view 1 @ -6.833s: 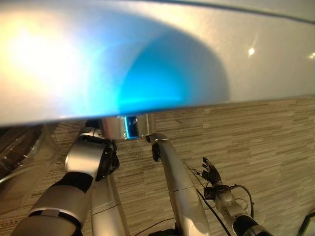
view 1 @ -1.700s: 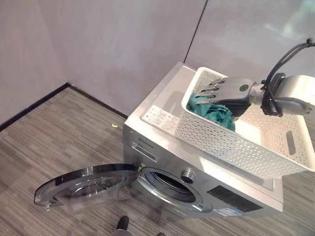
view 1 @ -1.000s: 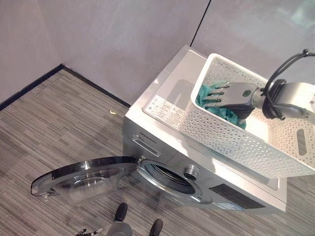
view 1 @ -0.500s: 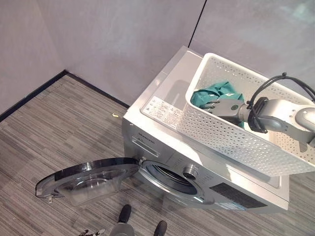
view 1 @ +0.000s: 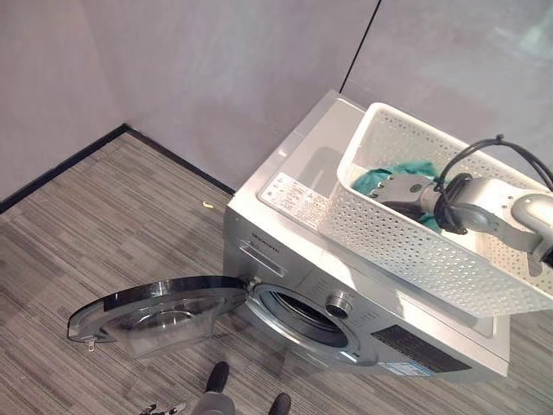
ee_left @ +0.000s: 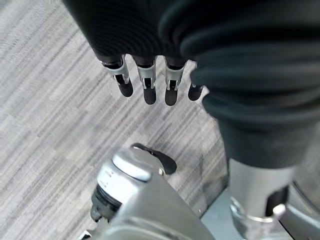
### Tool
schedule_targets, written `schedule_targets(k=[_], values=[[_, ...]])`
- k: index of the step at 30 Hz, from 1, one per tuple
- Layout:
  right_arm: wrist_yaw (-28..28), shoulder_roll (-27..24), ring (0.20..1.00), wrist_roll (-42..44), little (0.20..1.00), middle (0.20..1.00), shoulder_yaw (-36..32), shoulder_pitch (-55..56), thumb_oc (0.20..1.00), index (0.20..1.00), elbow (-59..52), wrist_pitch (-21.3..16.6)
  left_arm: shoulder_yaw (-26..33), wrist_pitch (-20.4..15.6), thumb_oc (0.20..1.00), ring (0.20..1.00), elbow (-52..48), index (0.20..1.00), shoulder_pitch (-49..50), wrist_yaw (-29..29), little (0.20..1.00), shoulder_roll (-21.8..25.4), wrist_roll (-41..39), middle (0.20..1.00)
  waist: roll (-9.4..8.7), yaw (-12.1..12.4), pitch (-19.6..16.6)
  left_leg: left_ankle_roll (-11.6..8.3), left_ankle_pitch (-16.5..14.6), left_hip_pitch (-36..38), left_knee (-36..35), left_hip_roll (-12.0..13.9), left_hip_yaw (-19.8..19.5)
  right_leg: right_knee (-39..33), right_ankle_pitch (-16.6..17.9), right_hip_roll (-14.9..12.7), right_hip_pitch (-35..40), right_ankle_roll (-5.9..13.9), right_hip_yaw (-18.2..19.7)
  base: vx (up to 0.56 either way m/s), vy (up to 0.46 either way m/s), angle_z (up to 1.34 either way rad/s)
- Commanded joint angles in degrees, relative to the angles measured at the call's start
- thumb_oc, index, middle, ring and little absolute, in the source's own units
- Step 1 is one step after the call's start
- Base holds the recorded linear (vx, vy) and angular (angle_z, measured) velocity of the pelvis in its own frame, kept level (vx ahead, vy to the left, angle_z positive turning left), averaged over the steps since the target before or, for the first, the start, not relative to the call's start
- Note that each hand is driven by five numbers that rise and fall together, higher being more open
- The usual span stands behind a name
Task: Grab the laundry basket,head to the washer,open it,put in the laundry and shut it.
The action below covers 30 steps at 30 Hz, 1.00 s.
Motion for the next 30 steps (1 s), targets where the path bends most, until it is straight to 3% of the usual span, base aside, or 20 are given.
schedule_targets(k=[1, 7, 8, 13, 20, 28, 30], values=[[-1.1, -0.5, 0.200, -3.9, 0.200, 0.200, 2.3, 1.4, 0.200, 0.200, 2.1, 1.5, 0.2, -0.3, 1.000, 1.000, 2.6, 1.000, -1.7, 0.9, 1.000, -0.4, 2.4, 1.000, 0.36, 0.0, 1.6, -0.44, 0.0, 1.7, -1.8, 0.7, 0.3, 0.2, 3.6, -3.6, 3.6, 5.04, -0.3, 0.00, 0.000, 0.00], [-5.8, -2.4, 0.200, -2.9, 0.200, 0.200, -9.8, 9.1, 0.200, 0.200, 6.5, 4.1, -0.6, -0.6, 1.000, 1.000, 2.0, 1.000, -0.9, 0.7, 1.000, -1.5, 2.8, 1.000, 1.28, -0.8, 0.0, -0.50, -0.3, 3.1, -1.8, 0.6, 0.4, 0.2, 3.5, -3.8, 4.9, 5.11, -0.6, 0.00, 0.001, 0.01], [-7.4, -2.9, 0.200, -0.3, 0.200, 0.200, -15.5, 11.7, 0.200, 0.200, 8.0, 4.9, -1.1, -0.9, 1.000, 1.000, 1.8, 1.000, -0.6, 0.8, 1.000, -1.9, 2.9, 1.000, 1.44, -1.0, -0.6, -0.50, -0.3, 3.4, -1.8, 0.5, 0.3, 0.2, 3.4, -3.9, 5.4, 5.07, -0.9, 0.00, 0.000, 0.00], [-10.4, 0.1, 0.200, 12.1, 0.200, 0.200, -28.8, 15.6, 0.200, 0.200, 14.2, 7.5, -3.0, -1.1, 1.000, 1.000, 2.5, 1.000, -0.2, 0.8, 1.000, -2.4, 3.2, 1.000, 1.89, -1.0, -1.9, -0.49, -0.1, 4.0, -1.8, 0.5, 0.1, 0.2, 3.3, -3.9, 6.1, 4.82, -1.0, -0.01, 0.003, 0.00], [-19.3, 5.6, 0.200, 29.2, 0.200, 0.200, -46.2, 12.5, 0.200, 0.200, 15.8, 9.8, -4.3, -1.0, 1.000, 1.000, 3.8, 1.000, -0.6, 1.7, 1.000, -3.1, 2.8, 1.000, 3.11, -1.1, -3.7, -0.48, -0.3, 5.5, -1.8, 0.6, 0.4, 0.2, 2.9, -3.6, 7.2, 4.31, -0.6, -0.03, 0.005, 0.00], [-26.1, 6.2, 0.200, 42.1, 0.200, 0.200, -55.8, 9.3, 0.200, 0.200, 11.5, 5.6, -4.8, -0.7, 1.000, 1.000, 4.1, 1.000, -1.0, 3.1, 1.000, -3.9, 2.3, 1.000, 3.53, -1.4, -5.0, -0.34, -0.2, 6.3, -1.8, 0.6, 0.7, 0.2, 2.9, -3.4, 7.8, 4.05, -0.3, -0.01, -0.001, 0.00], [-31.2, 5.8, 0.200, 49.1, 0.200, 0.200, -62.8, 9.0, 0.200, 0.200, 8.2, 0.3, -4.5, -0.6, 1.000, 1.000, 4.6, 1.000, -0.9, 4.6, 1.000, -4.3, 2.1, 1.000, 3.85, -1.7, -5.6, -0.47, -0.3, 6.6, -1.8, 0.7, 0.9, 0.2, 2.8, -3.2, 7.9, 3.99, 0.1, 0.00, 0.000, 0.00]])
